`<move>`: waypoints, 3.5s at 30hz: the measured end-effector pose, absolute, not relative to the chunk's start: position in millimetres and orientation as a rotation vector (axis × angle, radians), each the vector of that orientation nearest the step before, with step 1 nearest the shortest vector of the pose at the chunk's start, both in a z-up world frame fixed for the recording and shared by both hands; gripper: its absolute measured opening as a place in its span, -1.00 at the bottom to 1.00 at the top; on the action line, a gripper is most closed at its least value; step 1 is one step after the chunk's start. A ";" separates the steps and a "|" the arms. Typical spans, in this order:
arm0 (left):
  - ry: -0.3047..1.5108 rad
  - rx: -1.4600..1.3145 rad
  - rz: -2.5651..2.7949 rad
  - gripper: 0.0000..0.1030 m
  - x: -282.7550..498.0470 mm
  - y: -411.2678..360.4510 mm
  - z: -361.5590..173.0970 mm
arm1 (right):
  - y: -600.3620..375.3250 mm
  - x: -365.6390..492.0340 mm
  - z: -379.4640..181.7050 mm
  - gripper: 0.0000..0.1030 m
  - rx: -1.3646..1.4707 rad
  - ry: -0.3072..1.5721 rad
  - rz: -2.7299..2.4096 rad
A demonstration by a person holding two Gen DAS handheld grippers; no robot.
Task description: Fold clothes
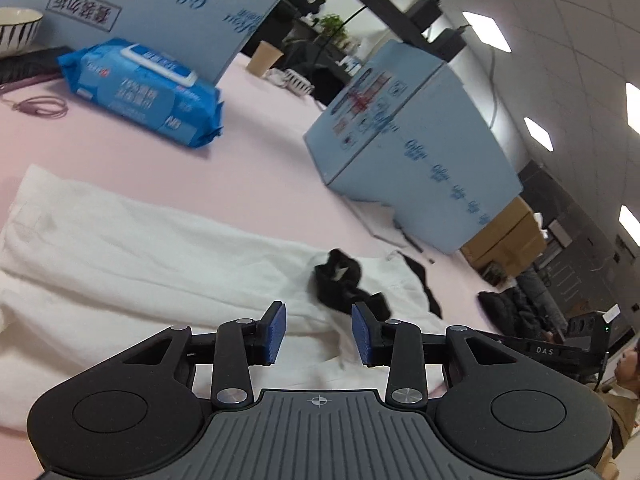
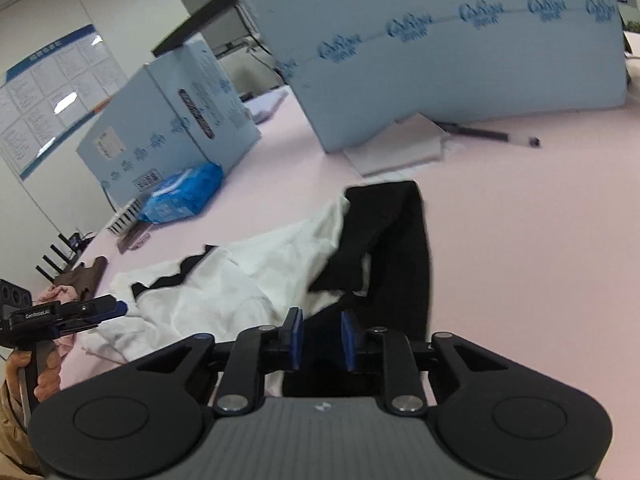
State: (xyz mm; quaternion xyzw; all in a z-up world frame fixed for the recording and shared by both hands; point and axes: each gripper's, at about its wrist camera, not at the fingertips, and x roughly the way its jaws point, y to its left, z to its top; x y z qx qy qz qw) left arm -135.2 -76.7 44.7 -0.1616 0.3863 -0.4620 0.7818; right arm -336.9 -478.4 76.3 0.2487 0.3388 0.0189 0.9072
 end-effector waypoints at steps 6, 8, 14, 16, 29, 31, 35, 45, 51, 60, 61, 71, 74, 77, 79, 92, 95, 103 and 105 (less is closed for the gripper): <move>0.825 -0.246 -1.046 0.24 -141.5 -114.4 46.9 | -425.0 -305.8 88.7 -0.03 0.429 0.689 0.211; 0.831 -0.197 -1.018 0.24 -144.3 -127.8 43.2 | -415.6 -297.8 84.2 -0.03 0.412 0.707 0.222; 0.749 0.016 -0.927 -0.68 -150.6 -160.2 40.8 | -412.8 -289.6 62.4 -0.09 0.394 0.761 0.166; 0.700 0.101 -0.923 -0.79 -156.5 -171.4 41.9 | -419.0 -291.9 55.8 -0.10 0.425 0.767 0.159; 0.777 -0.004 -0.861 -0.47 -129.0 -148.8 30.9 | -427.7 -289.6 54.5 -0.16 0.482 0.795 0.157; 0.728 -0.010 -0.878 -0.45 -132.8 -145.4 37.2 | -422.7 -288.2 65.7 -0.12 0.444 0.759 0.142; 0.644 0.009 -0.784 -0.33 -131.2 -137.1 49.0 | -413.2 -270.4 85.3 -0.04 0.327 0.697 0.085; 0.729 -0.144 -0.932 -0.33 -144.7 -48.8 59.3 | -391.4 -185.5 64.2 -0.01 0.116 0.807 0.104; 0.785 -0.110 -0.917 -0.33 -170.8 -4.0 41.9 | -377.1 -176.3 50.4 -0.35 0.044 0.889 0.165; 0.873 -0.220 -0.772 -0.33 -147.3 10.2 17.5 | -402.5 -177.1 51.9 -0.91 0.184 0.830 0.084; 0.876 -0.218 -0.771 -0.33 -147.4 10.2 17.5 | -406.6 -176.5 53.0 -0.92 0.200 0.814 0.067; 0.919 -0.114 -0.718 -0.33 -158.9 25.5 26.8 | -410.6 -173.9 44.5 -0.41 0.154 0.871 -0.021; 0.859 -0.077 -0.675 -0.33 -165.3 34.7 37.8 | -410.4 -188.4 56.5 -0.15 0.127 0.827 -0.080; 0.766 -0.117 -0.754 -0.31 -167.8 32.8 50.8 | -402.6 -216.4 75.8 -0.14 0.253 0.752 0.032; 0.757 -0.119 -0.785 -0.28 -162.4 20.8 51.4 | -389.4 -231.0 81.3 -0.13 0.325 0.746 0.159; 0.901 -0.298 -0.643 -0.77 -116.8 29.6 8.3 | -398.2 -286.0 44.1 -0.40 0.294 0.780 0.025; 0.922 -0.349 -0.643 -0.81 -114.7 40.8 3.7 | -416.0 -291.1 38.7 -0.45 0.406 0.760 0.045; 0.844 -0.258 -0.613 -0.26 -125.3 53.2 26.6 | -439.4 -320.3 68.8 0.01 0.492 0.667 -0.053; 0.809 -0.283 -0.611 -0.07 -126.2 62.2 33.7 | -436.7 -328.4 77.4 0.04 0.564 0.622 0.018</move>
